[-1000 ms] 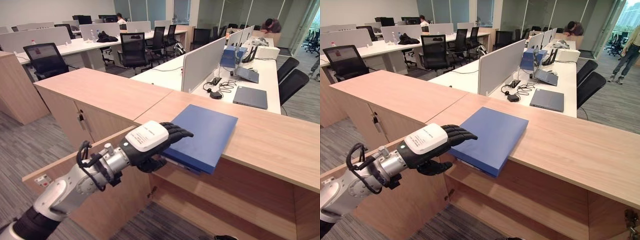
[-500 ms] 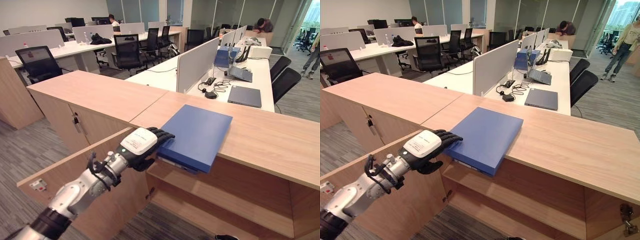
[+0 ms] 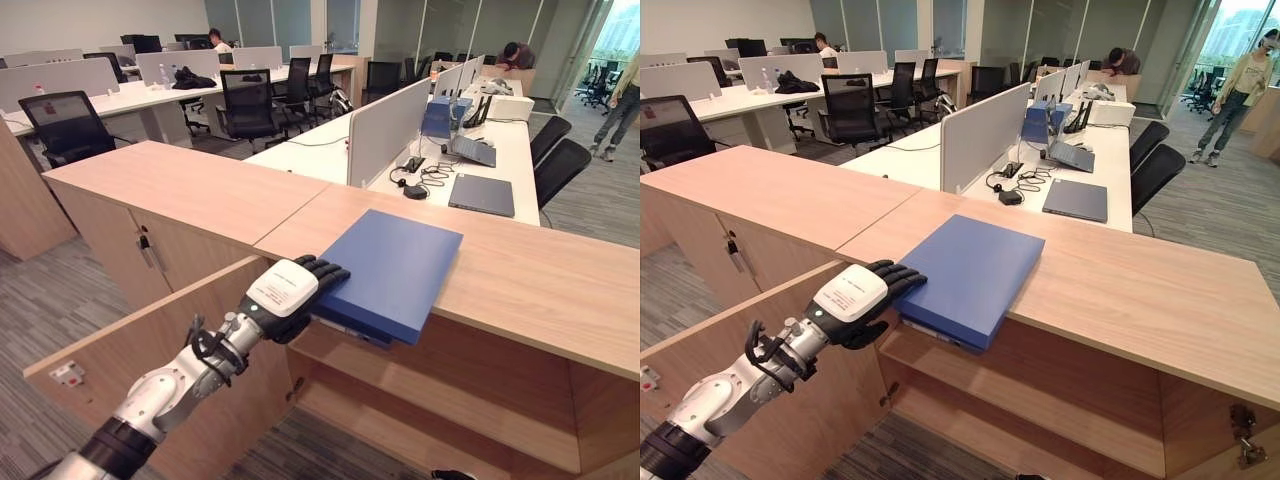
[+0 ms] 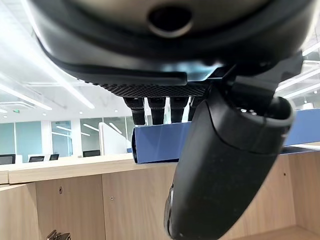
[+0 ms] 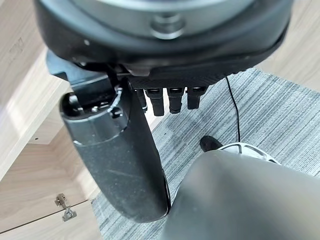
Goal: Put the empty folder in the office cabinet
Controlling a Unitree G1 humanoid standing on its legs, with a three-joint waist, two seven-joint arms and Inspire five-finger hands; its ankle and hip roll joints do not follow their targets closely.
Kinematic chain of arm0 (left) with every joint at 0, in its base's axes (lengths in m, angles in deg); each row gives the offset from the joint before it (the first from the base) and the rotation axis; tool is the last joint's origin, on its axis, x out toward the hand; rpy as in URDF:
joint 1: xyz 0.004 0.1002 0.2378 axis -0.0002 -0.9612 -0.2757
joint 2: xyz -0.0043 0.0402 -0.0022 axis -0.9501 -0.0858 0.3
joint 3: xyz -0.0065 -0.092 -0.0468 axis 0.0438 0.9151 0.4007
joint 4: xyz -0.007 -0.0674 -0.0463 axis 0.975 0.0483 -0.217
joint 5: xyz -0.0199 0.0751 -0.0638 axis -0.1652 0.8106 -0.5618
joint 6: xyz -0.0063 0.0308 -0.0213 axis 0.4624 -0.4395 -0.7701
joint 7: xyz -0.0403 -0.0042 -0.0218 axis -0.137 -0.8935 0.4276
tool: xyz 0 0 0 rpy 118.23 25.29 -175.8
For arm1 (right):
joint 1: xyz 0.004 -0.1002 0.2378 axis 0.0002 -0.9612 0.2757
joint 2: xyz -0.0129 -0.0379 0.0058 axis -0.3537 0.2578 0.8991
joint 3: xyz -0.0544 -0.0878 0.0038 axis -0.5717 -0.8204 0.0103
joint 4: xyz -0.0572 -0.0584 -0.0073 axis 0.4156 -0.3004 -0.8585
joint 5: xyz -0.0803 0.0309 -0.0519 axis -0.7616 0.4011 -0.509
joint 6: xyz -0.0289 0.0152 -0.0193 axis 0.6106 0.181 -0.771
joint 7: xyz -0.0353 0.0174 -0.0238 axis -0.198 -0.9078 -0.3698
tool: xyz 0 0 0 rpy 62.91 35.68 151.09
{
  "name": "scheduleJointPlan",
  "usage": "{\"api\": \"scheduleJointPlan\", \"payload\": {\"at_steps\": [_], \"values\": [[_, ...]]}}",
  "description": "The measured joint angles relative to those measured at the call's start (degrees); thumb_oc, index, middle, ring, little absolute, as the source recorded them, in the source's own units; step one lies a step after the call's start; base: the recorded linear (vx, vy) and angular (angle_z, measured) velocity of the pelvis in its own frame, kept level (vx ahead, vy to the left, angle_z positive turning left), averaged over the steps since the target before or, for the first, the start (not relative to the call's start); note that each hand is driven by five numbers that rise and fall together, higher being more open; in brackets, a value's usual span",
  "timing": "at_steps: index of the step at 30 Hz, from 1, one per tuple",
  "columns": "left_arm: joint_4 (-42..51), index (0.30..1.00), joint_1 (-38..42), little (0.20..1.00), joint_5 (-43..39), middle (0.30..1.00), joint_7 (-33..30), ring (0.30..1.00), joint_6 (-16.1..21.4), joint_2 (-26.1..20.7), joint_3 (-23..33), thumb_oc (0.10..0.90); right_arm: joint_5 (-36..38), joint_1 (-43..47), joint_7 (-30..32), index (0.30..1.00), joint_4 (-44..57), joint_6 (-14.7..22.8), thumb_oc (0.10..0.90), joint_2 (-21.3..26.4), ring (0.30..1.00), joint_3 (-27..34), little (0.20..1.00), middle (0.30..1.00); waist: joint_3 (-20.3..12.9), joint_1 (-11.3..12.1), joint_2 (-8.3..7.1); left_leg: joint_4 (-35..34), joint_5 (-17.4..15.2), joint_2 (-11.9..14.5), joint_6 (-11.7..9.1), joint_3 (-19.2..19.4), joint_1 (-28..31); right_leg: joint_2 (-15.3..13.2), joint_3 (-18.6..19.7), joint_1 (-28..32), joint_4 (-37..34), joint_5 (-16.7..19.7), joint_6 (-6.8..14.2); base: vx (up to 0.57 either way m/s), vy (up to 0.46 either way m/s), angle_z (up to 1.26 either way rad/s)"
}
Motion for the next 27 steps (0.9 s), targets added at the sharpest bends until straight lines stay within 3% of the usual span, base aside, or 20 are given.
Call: {"api": "scheduleJointPlan", "payload": {"at_steps": [1,10,25,26,27], "values": [[-0.9,0.3,0.0,0.3,0.1,0.3,-1.0,0.3,-0.5,0.9,-0.1,0.4,0.0,0.0,0.1,0.9,0.0,0.1,0.8,-0.1,0.9,0.0,0.9,0.9,-0.1,-0.2,-0.1,0.0,0.0,0.0,0.0,0.0,-0.1,0.0,0.1,-0.1,0.0,0.0,0.0,0.0,0.0,0.0],[-1.4,0.3,2.2,0.3,0.8,0.3,-10.2,0.3,-3.2,6.5,0.2,0.4,0.0,-0.1,1.3,0.9,0.0,0.1,0.8,-0.3,0.9,0.0,0.9,0.9,-0.3,-0.6,-0.38,0.0,0.4,0.0,0.2,0.1,-0.3,0.1,0.2,-0.4,0.0,0.0,0.0,0.0,0.0,0.0],[-1.1,0.3,4.3,0.3,-0.5,0.3,-11.3,0.3,-4.9,6.6,0.7,0.4,0.1,0.0,1.7,0.9,0.0,0.2,0.8,-0.2,0.9,-0.4,0.9,0.9,-0.4,-0.7,-0.3,0.0,0.0,0.1,0.0,0.4,-0.3,0.1,0.6,-0.5,0.0,0.0,0.0,0.0,-0.001,0.0],[-0.3,0.3,4.2,0.3,-1.9,0.3,-10.0,0.3,-4.9,6.6,1.1,0.4,0.1,0.0,1.7,0.9,0.0,0.2,0.8,-0.2,0.9,-0.4,0.9,0.9,-0.4,-0.6,-0.31,0.0,0.0,0.1,0.0,0.4,-0.3,0.1,0.6,-0.5,0.0,0.0,0.0,0.0,0.0,0.0],[3.7,0.3,3.0,0.3,-8.4,0.3,-4.7,0.3,-5.5,7.0,2.5,0.4,0.1,-0.1,1.7,0.9,0.0,0.3,0.8,-0.3,0.9,0.3,0.9,0.9,-0.3,-0.6,-0.33,0.0,0.2,0.0,0.2,0.4,-0.5,0.1,0.6,-0.7,0.0,0.0,0.0,0.0,0.0,0.0]]}}
